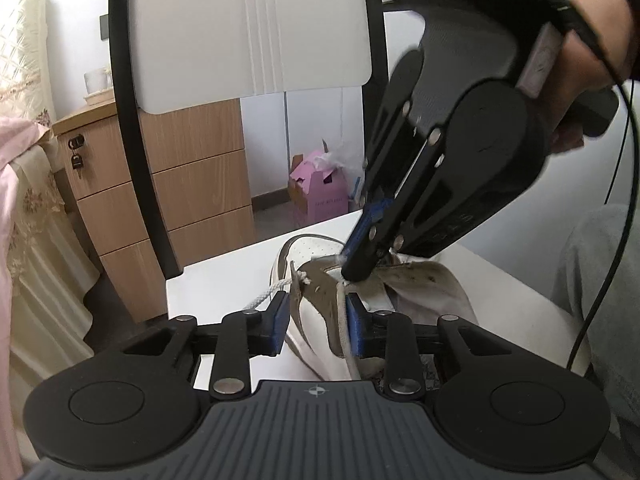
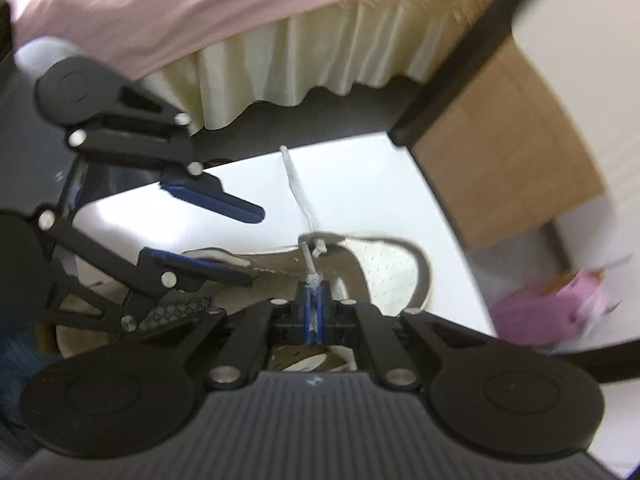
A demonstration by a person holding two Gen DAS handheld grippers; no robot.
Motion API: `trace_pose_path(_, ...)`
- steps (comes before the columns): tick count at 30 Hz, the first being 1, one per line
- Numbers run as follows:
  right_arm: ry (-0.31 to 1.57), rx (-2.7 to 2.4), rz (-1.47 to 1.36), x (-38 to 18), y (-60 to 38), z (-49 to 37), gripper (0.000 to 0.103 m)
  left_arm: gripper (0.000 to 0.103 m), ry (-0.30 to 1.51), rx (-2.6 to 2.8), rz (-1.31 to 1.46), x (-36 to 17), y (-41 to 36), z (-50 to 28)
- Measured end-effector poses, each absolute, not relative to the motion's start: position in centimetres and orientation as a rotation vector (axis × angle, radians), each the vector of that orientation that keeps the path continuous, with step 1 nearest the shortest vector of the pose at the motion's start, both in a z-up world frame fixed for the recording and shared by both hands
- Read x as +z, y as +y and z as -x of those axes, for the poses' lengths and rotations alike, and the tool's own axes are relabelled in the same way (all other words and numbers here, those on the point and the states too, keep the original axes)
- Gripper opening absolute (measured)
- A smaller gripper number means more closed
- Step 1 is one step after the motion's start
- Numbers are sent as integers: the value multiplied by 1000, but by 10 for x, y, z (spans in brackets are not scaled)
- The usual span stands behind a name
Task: Lace up shoes with both hands
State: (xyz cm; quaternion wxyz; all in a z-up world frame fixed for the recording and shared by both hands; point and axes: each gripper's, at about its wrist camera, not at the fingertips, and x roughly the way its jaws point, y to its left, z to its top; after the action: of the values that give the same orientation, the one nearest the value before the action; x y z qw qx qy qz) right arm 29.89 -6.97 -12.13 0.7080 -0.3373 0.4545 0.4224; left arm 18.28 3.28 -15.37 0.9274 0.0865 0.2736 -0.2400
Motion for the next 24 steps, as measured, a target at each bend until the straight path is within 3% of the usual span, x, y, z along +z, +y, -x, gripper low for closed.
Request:
trace_pose_path(9, 1162, 967, 573, -131, -76, -327, 4, 11, 582, -486, -139, -160, 28, -190)
trace_pose_path(13, 1208, 997, 524, -140, -78, -338, 4, 9, 605, -476, -45, -162, 37, -196)
trace_pose_path(24, 1281, 1066, 465, -145, -83, -351, 4, 9, 822, -498, 725, -197, 109, -235)
